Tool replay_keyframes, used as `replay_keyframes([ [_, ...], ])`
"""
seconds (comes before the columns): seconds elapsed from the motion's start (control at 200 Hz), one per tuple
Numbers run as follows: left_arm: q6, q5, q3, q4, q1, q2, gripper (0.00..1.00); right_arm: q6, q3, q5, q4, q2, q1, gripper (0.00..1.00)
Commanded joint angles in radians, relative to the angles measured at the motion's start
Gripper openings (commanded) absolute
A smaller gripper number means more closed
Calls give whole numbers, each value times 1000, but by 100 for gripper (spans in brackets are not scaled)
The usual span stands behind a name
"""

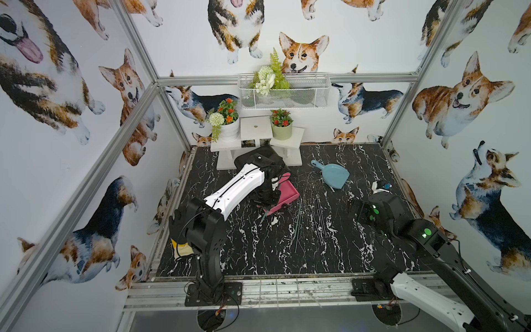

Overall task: Please place the pencils in the drawer according to their color
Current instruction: Place the pencil in the drawer.

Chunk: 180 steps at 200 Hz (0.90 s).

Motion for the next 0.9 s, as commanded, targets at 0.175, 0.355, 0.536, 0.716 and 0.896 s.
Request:
replay_keyframes([
  [0.175, -18, -76, 9, 49, 1, -6, 0, 5, -7, 4, 43, -1, 1, 100],
  [0.355, -34, -118, 0, 74, 0, -1, 0, 1, -3, -1, 50, -1, 1, 100],
  [0.536, -35, -130, 14, 87, 0, 20, 0, 5, -5, -5, 55, -4, 1, 99],
  [0.716, -43, -166, 46, 95, 0, 58, 0, 5, -6, -10, 60, -4, 1, 100],
  [0.896, -50, -219, 61, 114, 1, 69, 0, 6, -9, -8, 59, -12, 1, 99],
])
